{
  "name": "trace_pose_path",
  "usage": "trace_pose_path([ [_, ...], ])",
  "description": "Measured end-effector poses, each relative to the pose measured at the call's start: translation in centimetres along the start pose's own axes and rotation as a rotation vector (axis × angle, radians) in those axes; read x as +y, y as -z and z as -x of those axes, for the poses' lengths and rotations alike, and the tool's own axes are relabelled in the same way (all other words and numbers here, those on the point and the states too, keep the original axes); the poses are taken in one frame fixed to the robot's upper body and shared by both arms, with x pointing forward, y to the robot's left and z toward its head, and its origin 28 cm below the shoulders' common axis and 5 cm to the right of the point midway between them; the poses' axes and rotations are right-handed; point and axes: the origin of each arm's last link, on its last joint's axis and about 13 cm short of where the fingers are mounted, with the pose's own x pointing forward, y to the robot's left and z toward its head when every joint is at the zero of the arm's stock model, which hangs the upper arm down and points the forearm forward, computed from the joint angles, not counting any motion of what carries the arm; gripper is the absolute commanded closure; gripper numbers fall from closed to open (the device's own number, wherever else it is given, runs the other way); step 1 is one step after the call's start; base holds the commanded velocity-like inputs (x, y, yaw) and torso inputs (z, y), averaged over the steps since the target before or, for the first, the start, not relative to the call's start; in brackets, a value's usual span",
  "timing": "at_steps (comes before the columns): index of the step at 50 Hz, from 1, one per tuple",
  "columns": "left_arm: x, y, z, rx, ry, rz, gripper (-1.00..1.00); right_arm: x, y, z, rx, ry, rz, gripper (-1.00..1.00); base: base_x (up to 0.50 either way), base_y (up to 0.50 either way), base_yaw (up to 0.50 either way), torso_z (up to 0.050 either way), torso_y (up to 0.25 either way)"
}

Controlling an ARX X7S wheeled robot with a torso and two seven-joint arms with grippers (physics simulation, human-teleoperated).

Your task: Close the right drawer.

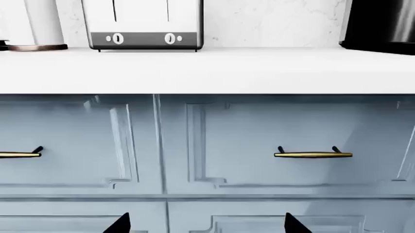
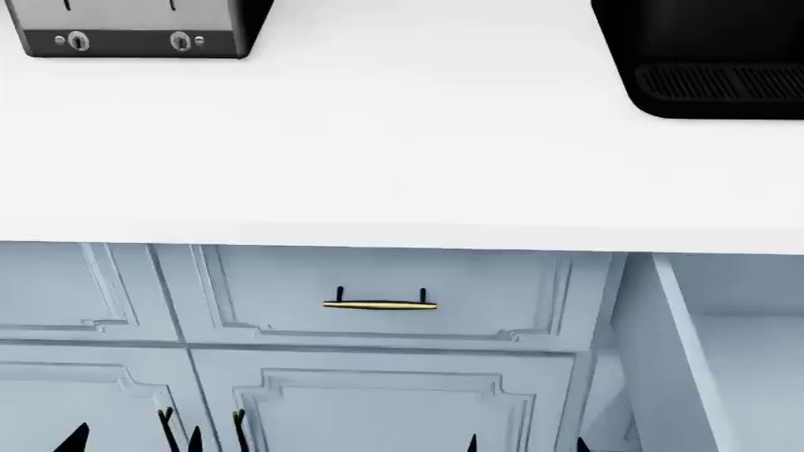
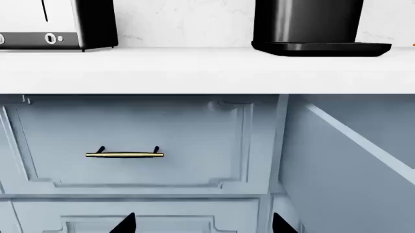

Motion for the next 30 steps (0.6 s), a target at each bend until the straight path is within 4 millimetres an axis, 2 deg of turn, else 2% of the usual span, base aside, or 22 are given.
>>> trace_pose_path([
  [16, -0.08, 0.69, 0.11, 0.001, 0.003, -0.006, -1.0, 0.06, 0.13, 0.05, 0.001, 0.001, 0.016, -1.0, 0.0, 0.01, 0.0, 0.0, 0.0],
  [30, -0.1, 0.75, 0.17, 0.001, 0.002, -0.004, -1.0, 0.14, 0.17, 0.28, -0.038, -0.019, 0.077, -1.0, 0.0, 0.5, 0.0, 0.0, 0.0],
])
